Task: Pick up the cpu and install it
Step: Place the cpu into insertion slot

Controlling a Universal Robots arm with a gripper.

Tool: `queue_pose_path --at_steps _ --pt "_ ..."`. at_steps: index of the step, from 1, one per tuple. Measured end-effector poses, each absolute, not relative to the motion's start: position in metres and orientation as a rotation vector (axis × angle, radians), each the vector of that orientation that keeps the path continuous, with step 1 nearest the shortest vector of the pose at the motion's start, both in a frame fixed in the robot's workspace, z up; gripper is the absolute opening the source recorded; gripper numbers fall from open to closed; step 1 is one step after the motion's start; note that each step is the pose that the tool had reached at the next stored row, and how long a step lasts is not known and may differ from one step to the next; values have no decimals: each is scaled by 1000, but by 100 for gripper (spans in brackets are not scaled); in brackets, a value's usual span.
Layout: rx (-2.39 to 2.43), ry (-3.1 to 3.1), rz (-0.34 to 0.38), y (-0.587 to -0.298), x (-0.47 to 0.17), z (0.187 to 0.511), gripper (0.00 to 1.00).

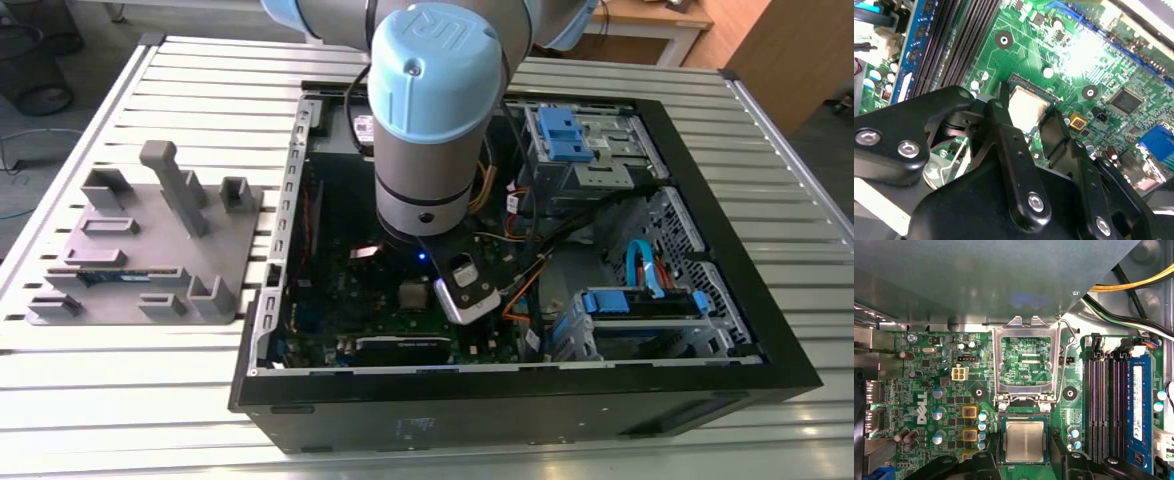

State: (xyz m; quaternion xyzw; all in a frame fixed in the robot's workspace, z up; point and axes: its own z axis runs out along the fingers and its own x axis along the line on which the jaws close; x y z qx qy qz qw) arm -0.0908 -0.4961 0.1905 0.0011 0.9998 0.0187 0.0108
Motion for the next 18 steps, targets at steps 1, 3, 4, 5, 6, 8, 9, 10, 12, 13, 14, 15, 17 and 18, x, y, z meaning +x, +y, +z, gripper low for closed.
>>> queue_pose_path --at_steps 1,3,4,5,6,8,9,10,12,13,14,15,17,18 --pt "4 3120 58 -496 -91 191 51" --pt "4 3120 57 -496 -91 191 51" --pt "4 3120 57 -496 -91 191 51" --pt "4 3120 57 -496 -91 191 51" --pt "4 3120 57 -496 -91 193 51" --pt "4 3120 57 -496 -91 196 51" --pt "4 3120 57 -496 -91 198 51" --pt "4 3120 57 -496 -91 200 51" --pt "4 3120 58 -496 -91 202 51" --pt "4 3120 58 -496 -91 202 51" --pt "4 3119 58 -496 -91 202 51" --pt "4 3120 58 -496 -91 202 51" --pt "4 3120 58 -496 -91 202 51" --pt "4 3120 58 -496 -91 202 51"
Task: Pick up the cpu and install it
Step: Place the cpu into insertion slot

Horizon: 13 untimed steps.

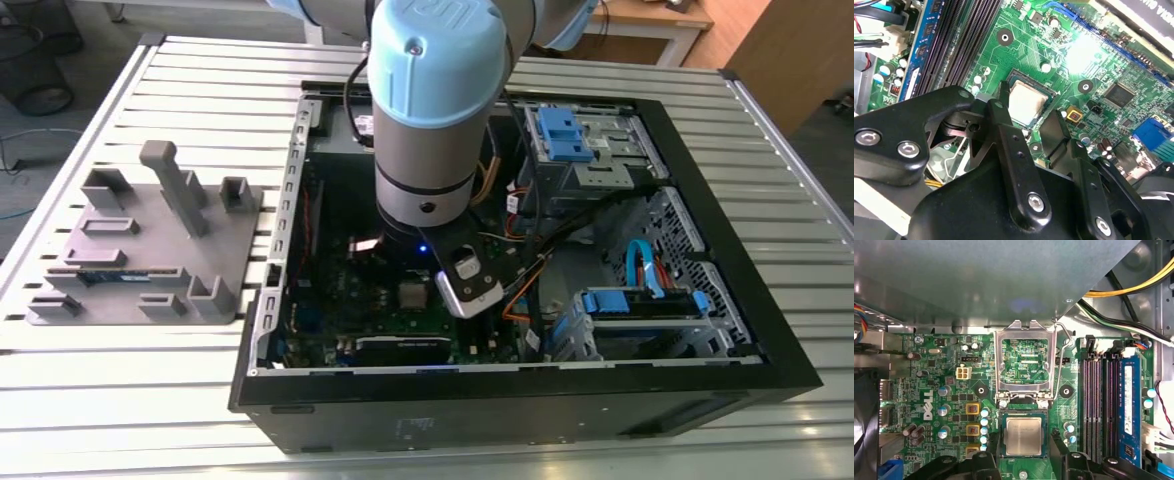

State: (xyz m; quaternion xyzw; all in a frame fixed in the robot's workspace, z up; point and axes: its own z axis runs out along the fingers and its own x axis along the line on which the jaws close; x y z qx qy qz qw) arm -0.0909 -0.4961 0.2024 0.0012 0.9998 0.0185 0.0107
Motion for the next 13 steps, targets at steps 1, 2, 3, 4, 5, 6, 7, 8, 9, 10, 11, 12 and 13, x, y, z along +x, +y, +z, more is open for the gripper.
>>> queue_pose_path --at_steps 1,2,3,4,5,6,7,8,9,10,11,12,13 --pt "4 3120 58 -496 -91 202 51" --pt "4 3120 58 -496 -91 203 50" --pt "4 3120 58 -496 -91 203 44" --pt "4 3120 58 -496 -91 203 38" --pt "4 3120 58 -496 -91 203 38" --pt "4 3120 58 -496 -91 203 32" --pt "4 3120 58 -496 -91 203 32" --pt "4 3120 58 -496 -91 203 26" --pt "4 3120 57 -496 -91 203 20" --pt "4 3120 58 -496 -91 204 20" --pt "4 3120 58 -496 -91 204 15" --pt "4 3120 58 -496 -91 204 11" --pt "4 3120 58 -496 -91 204 11"
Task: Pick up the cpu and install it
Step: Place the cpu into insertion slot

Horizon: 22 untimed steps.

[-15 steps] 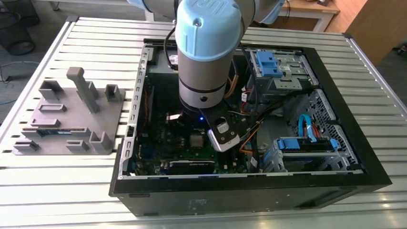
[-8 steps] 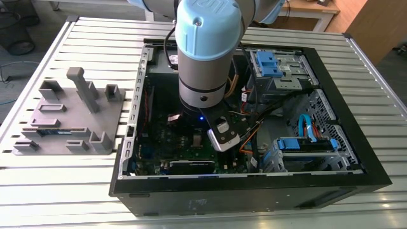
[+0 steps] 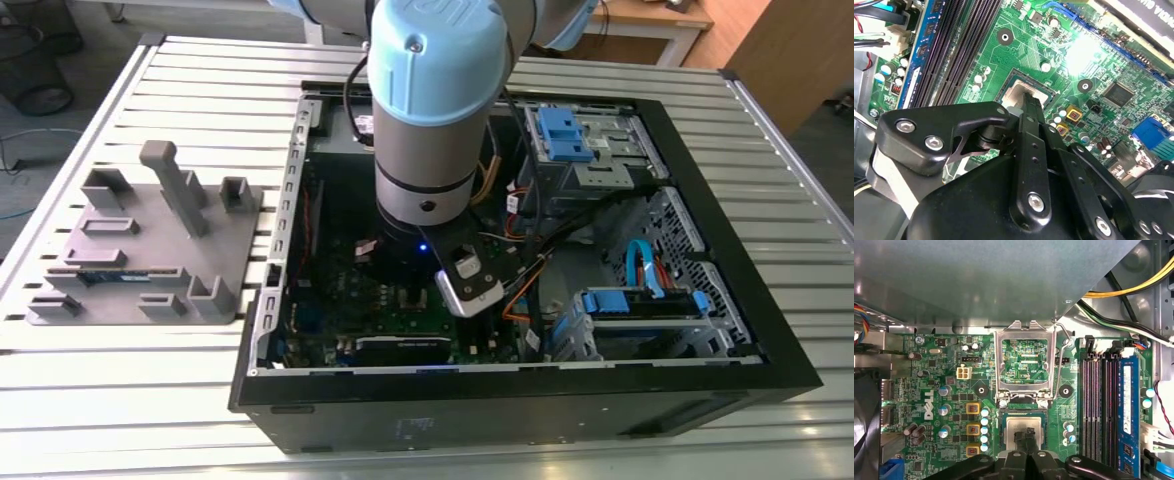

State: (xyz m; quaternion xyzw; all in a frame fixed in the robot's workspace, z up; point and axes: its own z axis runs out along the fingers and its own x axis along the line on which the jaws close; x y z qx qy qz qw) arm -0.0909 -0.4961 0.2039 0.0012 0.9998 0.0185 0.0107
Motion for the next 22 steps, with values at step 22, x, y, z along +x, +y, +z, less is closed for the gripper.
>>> queue_pose_path --at_steps 22 --pt "11 3120 57 -495 -92 195 11"
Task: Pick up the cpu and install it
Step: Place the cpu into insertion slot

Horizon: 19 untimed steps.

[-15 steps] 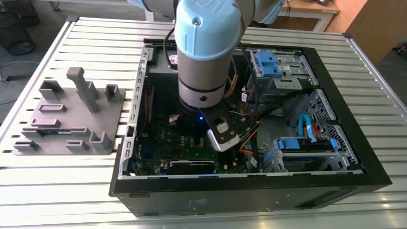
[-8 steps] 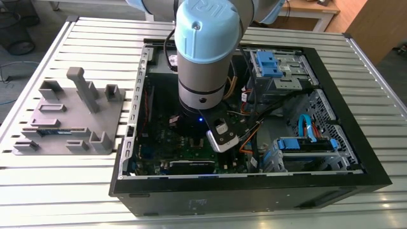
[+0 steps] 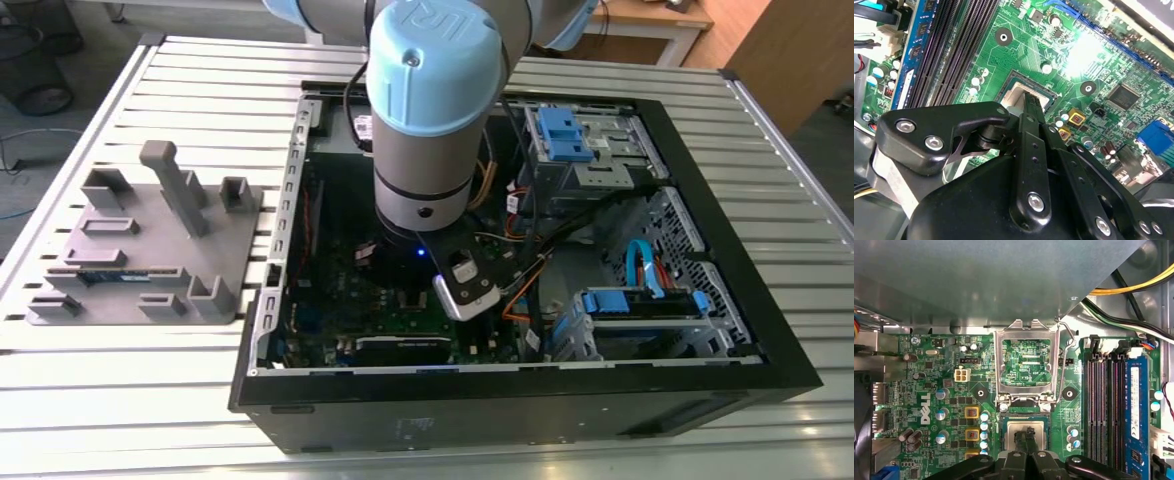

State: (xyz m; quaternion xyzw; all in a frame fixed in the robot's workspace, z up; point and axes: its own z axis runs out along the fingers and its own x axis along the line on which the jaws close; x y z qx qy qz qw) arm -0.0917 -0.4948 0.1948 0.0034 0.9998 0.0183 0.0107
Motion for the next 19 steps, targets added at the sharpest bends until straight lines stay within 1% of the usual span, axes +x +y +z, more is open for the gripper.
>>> queue_pose_path --at_steps 11,19 --pt "11 3119 58 -495 -92 193 11" --pt "11 3120 57 -495 -92 207 11"
